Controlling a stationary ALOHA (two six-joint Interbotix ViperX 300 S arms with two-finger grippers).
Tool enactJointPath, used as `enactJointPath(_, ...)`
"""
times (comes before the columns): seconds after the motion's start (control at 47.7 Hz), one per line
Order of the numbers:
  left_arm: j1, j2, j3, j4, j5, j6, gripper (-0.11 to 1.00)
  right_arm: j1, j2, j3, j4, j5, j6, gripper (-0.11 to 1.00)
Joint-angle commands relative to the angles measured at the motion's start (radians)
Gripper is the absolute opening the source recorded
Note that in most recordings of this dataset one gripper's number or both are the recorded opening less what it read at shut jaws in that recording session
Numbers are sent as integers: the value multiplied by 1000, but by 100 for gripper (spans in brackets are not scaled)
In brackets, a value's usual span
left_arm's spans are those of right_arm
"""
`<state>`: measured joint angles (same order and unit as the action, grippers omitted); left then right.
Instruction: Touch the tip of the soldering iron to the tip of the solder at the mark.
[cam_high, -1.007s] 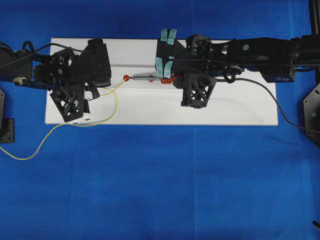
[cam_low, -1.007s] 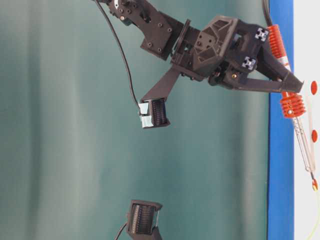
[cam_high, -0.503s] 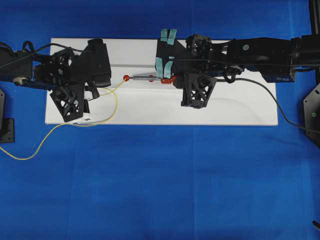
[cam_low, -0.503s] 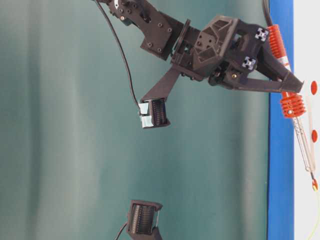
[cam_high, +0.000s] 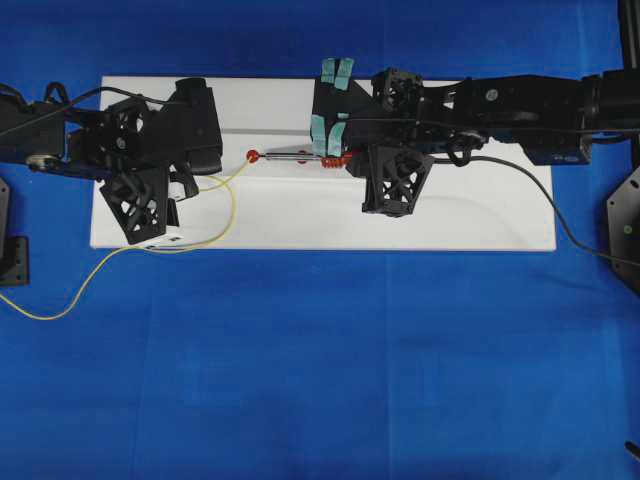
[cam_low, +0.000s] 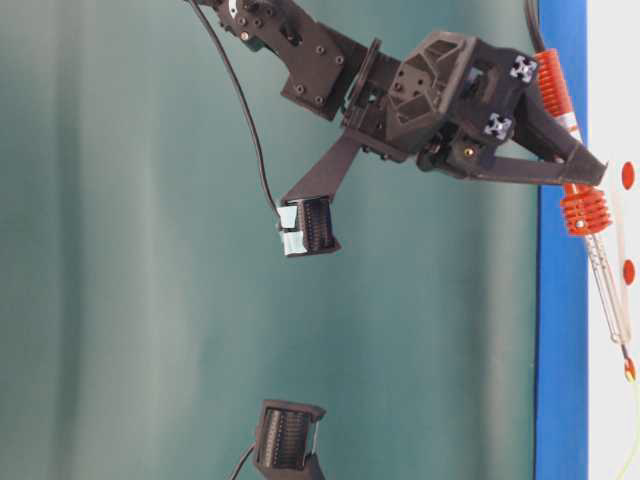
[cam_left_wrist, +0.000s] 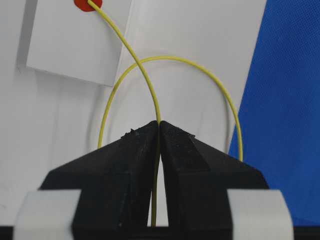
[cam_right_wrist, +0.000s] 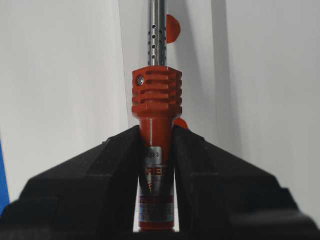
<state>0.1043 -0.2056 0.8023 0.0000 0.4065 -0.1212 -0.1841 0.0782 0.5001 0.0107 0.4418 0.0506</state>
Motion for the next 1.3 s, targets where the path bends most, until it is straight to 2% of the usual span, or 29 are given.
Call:
enactJointPath(0.0, 3, -8, -14, 3, -3, 0, 2, 0, -12, -26, -2, -6, 2, 6)
enactJointPath(0.336, 3, -35, -12, 3, 12, 5, 2, 0, -12, -25, -2, -8, 2, 6)
enactJointPath(0.734, -5, -232, 61, 3, 71, -3, 2, 0, -12, -25, -2, -9, 3, 6)
enactJointPath(0.923, -6, -316, 106, 3, 69, -35, 2, 2, -12, -25, -2, -14, 3, 6)
enactJointPath(1.133, -8, -331, 117, 3, 69, -61, 2, 0, -23, -21, -14, -29, 2, 6)
enactJointPath(1.279, -8, -333, 117, 3, 69, -60, 2, 0, -87, 6, -20, -29, 3, 6)
